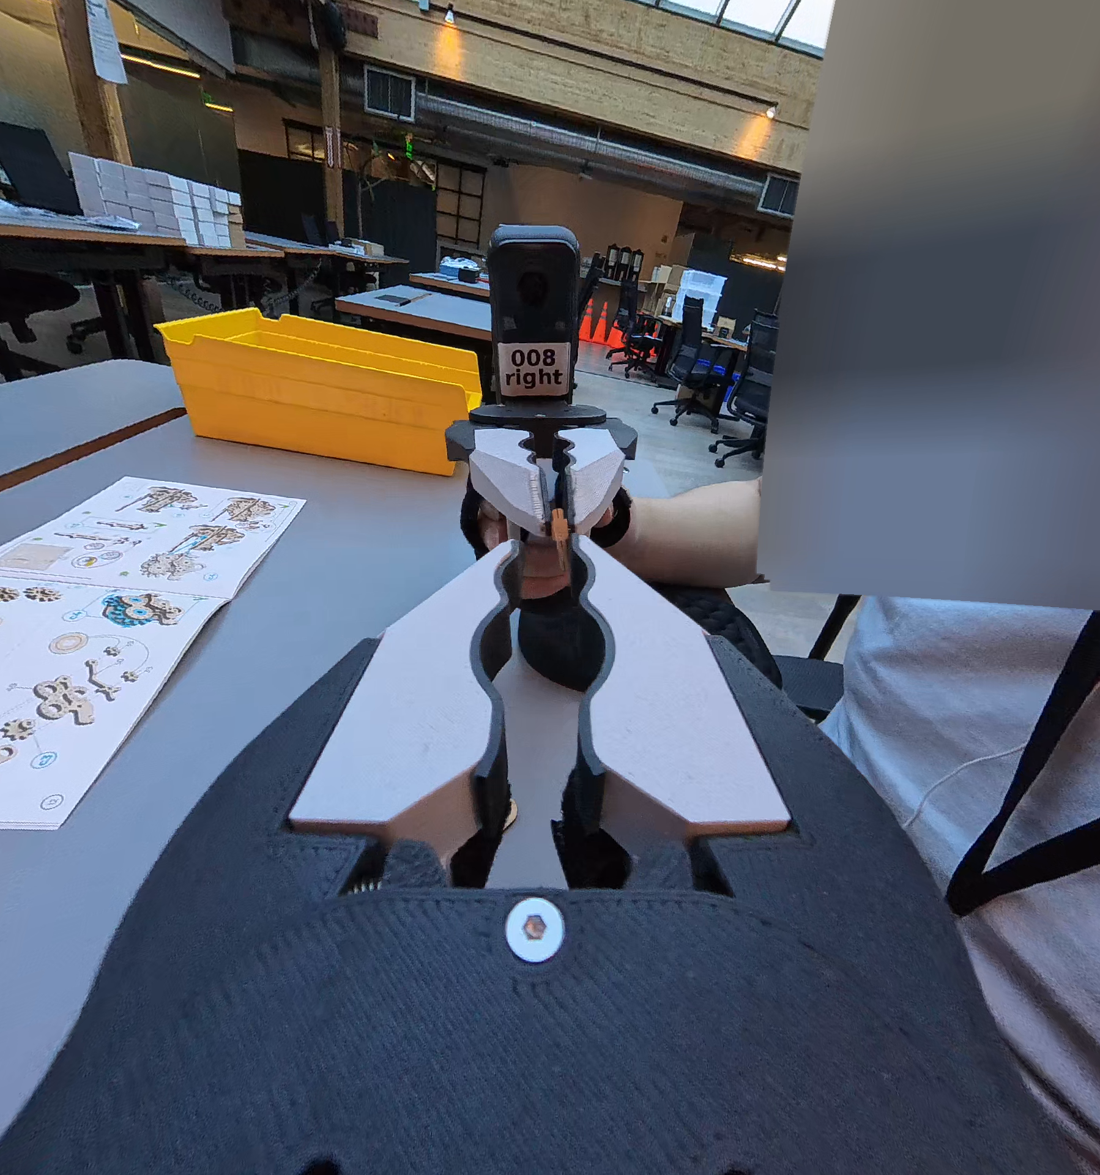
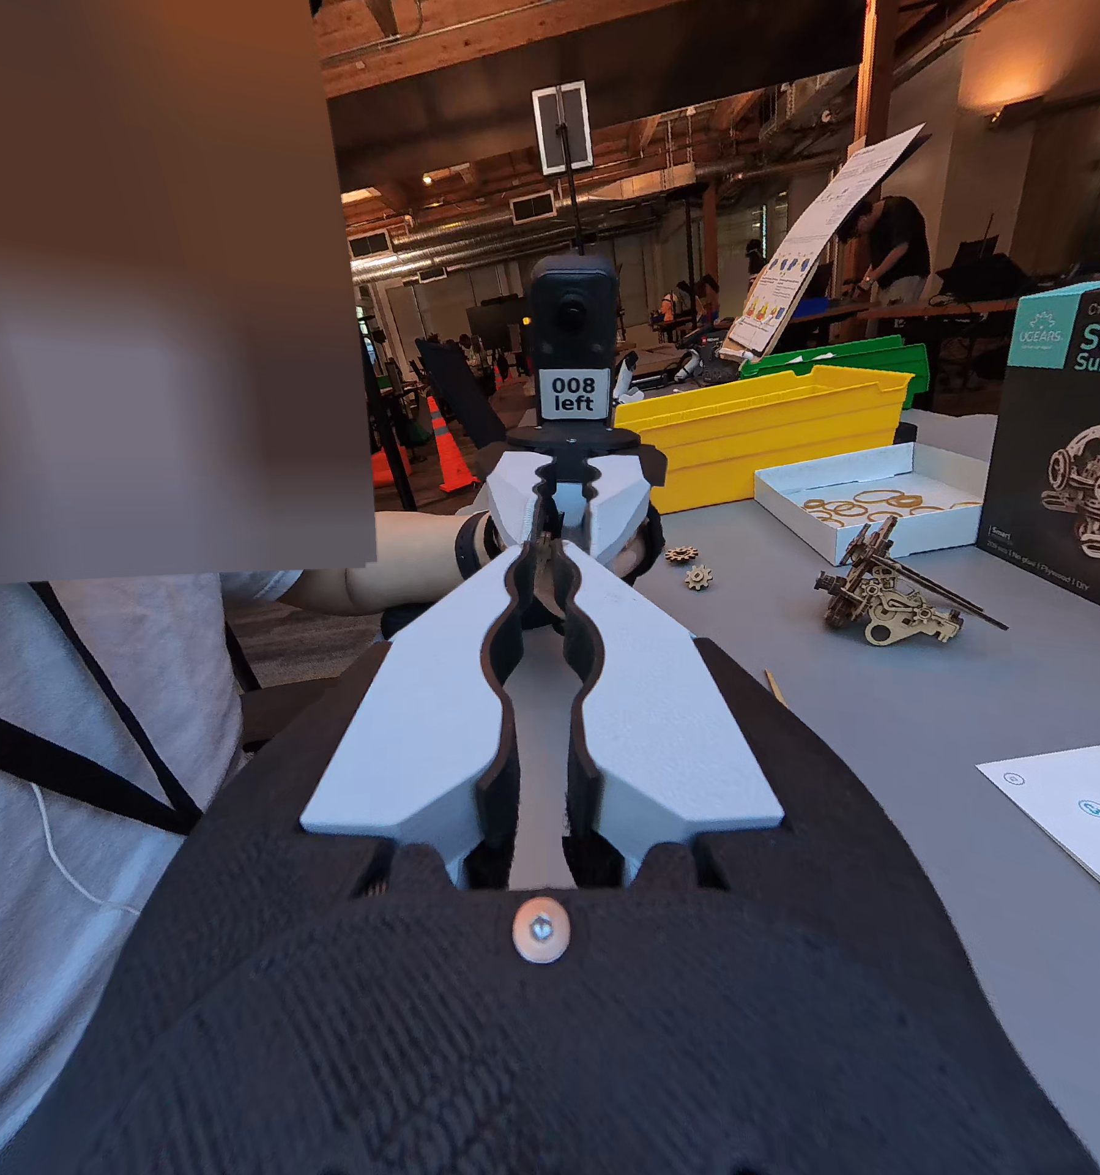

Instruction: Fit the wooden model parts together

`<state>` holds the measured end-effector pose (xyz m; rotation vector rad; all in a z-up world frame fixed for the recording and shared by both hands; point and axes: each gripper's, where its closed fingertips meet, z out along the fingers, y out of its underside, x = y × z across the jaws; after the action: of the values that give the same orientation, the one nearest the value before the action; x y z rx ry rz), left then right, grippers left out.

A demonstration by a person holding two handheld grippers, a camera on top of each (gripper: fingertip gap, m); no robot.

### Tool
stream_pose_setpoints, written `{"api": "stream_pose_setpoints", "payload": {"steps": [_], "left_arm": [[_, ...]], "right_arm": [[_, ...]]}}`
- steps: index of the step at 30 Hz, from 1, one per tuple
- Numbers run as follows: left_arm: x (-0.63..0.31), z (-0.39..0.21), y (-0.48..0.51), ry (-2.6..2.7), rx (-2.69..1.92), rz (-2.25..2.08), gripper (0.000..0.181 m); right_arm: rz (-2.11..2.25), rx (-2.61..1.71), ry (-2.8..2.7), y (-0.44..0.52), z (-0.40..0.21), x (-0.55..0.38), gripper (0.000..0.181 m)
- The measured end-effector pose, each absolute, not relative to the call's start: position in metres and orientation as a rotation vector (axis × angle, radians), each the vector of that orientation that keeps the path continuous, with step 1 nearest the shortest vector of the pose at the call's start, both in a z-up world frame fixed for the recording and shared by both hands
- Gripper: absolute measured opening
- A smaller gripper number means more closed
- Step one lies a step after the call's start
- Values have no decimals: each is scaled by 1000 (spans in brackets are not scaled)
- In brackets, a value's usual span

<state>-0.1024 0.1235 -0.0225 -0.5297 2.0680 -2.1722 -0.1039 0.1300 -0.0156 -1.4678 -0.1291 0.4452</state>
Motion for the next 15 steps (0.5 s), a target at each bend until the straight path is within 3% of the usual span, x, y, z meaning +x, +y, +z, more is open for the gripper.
{"api": "stream_pose_setpoints", "payload": {"steps": [4, 12, 15], "left_arm": [[-106, -26, 121, 2115, -561, -2249, 15], [-105, -19, 118, 2044, -586, -2355, 0], [-104, -20, 117, 2064, -603, -2337, 6]], "right_arm": [[446, -1446, -131, 129, -14, -103, 3], [438, -1407, -125, 127, -11, -101, 3], [430, -1386, -147, 126, -9, -103, 3]]}}
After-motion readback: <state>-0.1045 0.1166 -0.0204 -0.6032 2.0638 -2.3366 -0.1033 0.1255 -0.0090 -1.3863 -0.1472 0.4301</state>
